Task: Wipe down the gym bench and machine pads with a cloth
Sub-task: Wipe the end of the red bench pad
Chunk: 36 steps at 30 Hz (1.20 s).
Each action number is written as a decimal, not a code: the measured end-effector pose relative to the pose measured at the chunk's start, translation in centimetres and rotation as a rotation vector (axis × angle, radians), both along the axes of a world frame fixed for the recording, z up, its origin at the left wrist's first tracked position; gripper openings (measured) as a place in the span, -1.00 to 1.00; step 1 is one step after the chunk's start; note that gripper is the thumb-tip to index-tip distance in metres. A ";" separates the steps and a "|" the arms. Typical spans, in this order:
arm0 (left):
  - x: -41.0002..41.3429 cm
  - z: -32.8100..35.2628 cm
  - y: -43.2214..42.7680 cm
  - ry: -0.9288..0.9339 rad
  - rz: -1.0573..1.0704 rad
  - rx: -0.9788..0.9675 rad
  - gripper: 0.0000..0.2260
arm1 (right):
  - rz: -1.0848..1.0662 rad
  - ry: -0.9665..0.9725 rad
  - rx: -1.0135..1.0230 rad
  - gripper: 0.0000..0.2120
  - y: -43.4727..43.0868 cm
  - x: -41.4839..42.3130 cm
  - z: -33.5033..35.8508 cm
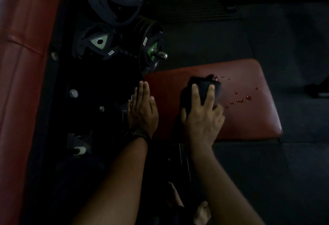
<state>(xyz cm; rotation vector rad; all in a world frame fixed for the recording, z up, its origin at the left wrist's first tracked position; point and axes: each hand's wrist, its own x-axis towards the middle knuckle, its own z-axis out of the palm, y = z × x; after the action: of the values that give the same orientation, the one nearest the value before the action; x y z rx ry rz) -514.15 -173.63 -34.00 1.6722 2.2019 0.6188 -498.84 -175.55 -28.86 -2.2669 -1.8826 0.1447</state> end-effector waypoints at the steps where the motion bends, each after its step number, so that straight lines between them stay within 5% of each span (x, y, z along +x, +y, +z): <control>1: -0.1 -0.1 0.0 -0.004 -0.004 -0.002 -0.40 | 0.013 0.007 0.002 -0.18 -1.4 -0.9 -0.1; 6: -0.1 0.0 0.1 -0.019 -0.007 0.006 -0.40 | 0.284 0.046 0.005 -0.34 -0.8 -2.8 0.1; 9: -0.1 -0.1 0.0 0.001 -0.010 0.021 -0.41 | 0.546 -0.096 -0.012 -0.41 5.1 -1.6 0.6; 13: 0.0 0.0 0.0 -0.019 -0.008 0.008 -0.43 | 0.223 -0.061 0.015 -0.33 8.3 1.0 0.5; 17: -0.1 0.0 0.0 -0.020 -0.023 0.047 -0.44 | 0.051 -0.035 0.044 -0.30 2.7 -1.2 -0.4; 20: -0.6 -0.5 0.1 -0.009 -0.051 0.062 -0.44 | 0.183 0.065 0.026 -0.42 0.8 -4.3 -0.2; 24: -0.7 -0.6 -0.2 0.044 -0.087 0.046 -0.37 | 0.672 -0.026 0.011 -0.47 6.7 -3.9 0.8; 31: -0.2 -0.3 0.0 -0.031 -0.024 0.051 -0.48 | 0.135 -0.053 0.035 -0.33 6.7 -0.2 0.2; 36: -0.9 -1.1 0.1 -0.008 -0.069 0.081 -0.44 | 0.323 -0.010 0.011 -0.45 2.2 -3.7 0.1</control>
<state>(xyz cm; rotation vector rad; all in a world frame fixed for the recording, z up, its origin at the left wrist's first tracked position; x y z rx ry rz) -515.01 -173.48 -35.08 1.7743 2.1305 0.7040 -502.49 -173.31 -28.77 -1.9429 -2.2352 0.1680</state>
